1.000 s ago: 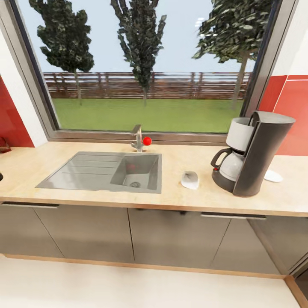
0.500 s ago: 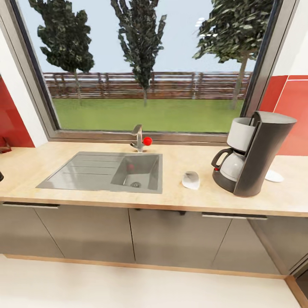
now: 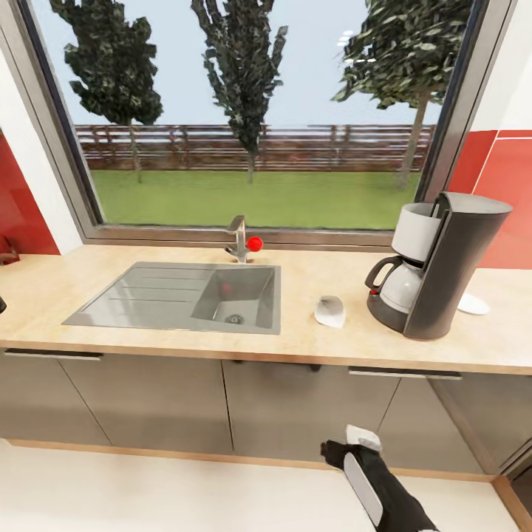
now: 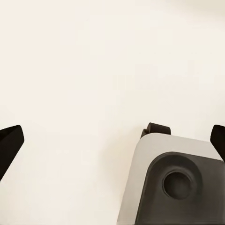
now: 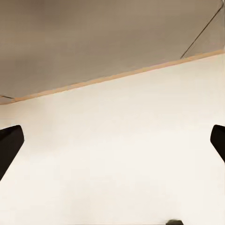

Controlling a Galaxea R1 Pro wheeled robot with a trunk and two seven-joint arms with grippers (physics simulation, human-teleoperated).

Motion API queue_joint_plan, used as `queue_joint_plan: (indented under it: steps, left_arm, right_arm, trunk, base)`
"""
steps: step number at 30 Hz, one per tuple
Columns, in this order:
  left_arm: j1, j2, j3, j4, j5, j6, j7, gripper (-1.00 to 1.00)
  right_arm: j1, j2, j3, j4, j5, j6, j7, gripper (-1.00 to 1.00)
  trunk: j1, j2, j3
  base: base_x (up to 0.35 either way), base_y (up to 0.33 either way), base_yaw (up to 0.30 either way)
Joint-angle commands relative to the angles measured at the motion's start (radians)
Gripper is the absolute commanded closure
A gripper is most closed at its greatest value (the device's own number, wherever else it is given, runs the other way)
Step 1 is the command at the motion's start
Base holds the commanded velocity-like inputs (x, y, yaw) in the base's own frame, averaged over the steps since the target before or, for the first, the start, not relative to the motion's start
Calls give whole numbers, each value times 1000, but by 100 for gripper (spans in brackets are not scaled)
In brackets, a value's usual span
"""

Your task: Set up a coffee station on the kitchen countertop: keep the coffee maker on the countertop, move the bottle of coffee from the kitchen shelf to the counter next to the coffee maker, place a paper coffee filter on top of the coffee maker, put the saucer next to the coffee maker with the coffee cup on the saucer, and place the electric kettle next to the coffee maker.

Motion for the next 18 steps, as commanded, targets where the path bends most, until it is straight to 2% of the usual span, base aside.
queue_joint_plan:
  steps: [1,3,4,7,8,10,11,13,14,15,16,18]
  left_arm:
    - [1,0,1,-1,4,5,0,-100]
    - [2,3,1,2,4,22,0,-100]
    - [2,5,2,2,5,31,0,-100]
    - [2,9,5,1,10,35,1,-100]
    - [2,13,8,0,14,36,1,-100]
    - [2,17,9,-3,14,35,1,-100]
    - [2,23,9,-3,14,35,1,-100]
    - [2,28,10,-4,14,35,1,-100]
    - [2,34,10,-4,14,35,1,-100]
    - [2,36,11,-4,15,35,1,-100]
    - [2,40,11,-3,15,33,1,-100]
    - [2,40,10,-3,16,31,1,-100]
  right_arm:
    - [-2,9,4,-72,-10,46,-24,-100]
    - [-28,35,2,-235,-10,174,-61,-100]
    - [-70,49,-2,-344,-15,252,-98,-100]
    - [-144,70,-12,-416,-63,321,-156,-100]
    - [-253,86,-19,-443,-180,411,-224,-100]
    - [-326,90,-33,-440,-226,429,-271,-100]
    - [-365,91,-55,-435,-247,439,-292,-100]
    - [-398,91,-76,-431,-267,446,-306,-100]
    - [-444,90,-99,-423,-294,456,-325,-100]
    - [-458,90,-104,-418,-302,459,-332,-100]
    - [-576,86,-128,-289,-364,457,-369,-100]
    - [-616,82,-132,-215,-387,446,-370,-100]
  trunk:
    - [0,-1,-1]
    - [0,-1,-1]
    - [0,-1,-1]
    - [0,-1,-1]
    - [0,-1,-1]
    - [0,-1,-1]
    - [0,-1,-1]
    - [0,-1,-1]
    - [0,-1,-1]
    - [0,-1,-1]
    - [0,-1,-1]
    - [0,-1,-1]
  base:
    - [0,0,0]
    - [0,0,0]
    - [0,0,0]
    - [0,0,0]
    - [0,0,0]
    - [0,0,0]
    - [0,0,0]
    - [0,0,0]
    - [0,0,0]
    - [0,0,0]
    - [0,0,0]
    - [0,0,0]
